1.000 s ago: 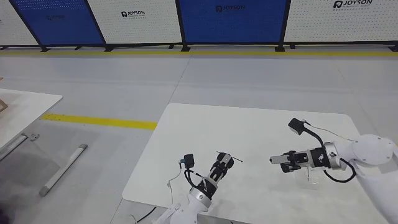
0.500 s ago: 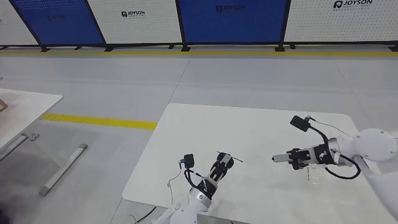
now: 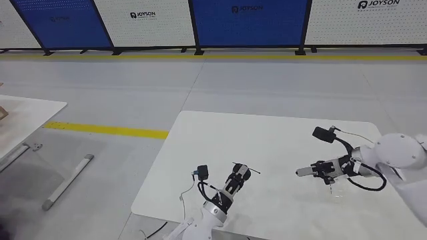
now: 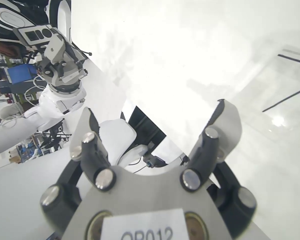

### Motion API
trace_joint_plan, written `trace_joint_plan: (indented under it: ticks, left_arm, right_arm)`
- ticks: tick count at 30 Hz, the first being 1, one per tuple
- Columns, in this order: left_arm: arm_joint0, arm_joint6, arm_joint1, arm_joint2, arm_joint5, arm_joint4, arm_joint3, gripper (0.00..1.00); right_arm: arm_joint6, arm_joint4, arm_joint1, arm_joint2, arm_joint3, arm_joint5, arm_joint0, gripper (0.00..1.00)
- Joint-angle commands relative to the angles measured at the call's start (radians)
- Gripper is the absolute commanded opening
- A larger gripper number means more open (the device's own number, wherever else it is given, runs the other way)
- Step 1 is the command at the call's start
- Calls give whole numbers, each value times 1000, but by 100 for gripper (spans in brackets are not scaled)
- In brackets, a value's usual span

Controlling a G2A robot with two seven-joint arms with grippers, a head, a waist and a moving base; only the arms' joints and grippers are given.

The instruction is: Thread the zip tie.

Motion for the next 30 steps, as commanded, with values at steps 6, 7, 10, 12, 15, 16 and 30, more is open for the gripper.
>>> trace_joint_plan:
  ticks: [6,7,10,12,15,16,30]
  left_arm:
    - [0,0,0,0,0,0,0,0]
    - [0,0,0,0,0,0,0,0]
    - [0,0,0,0,0,0,0,0]
    - [0,0,0,0,0,0,0,0]
    - [0,0,0,0,0,0,0,0]
    - [0,0,0,0,0,0,0,0]
    - [0,0,0,0,0,0,0,0]
  right_arm:
    - [-26,1,1,7,10,6,-9,100]
    - [-33,0,3,15,20,30,-10,100]
    - [-51,-42,12,38,9,124,-12,100]
    - [-51,-54,19,55,-7,173,-22,100]
    - [-37,-91,29,70,3,236,-30,100]
    - [-30,-117,30,65,20,236,-28,100]
    - [-35,-151,28,50,36,236,-24,100]
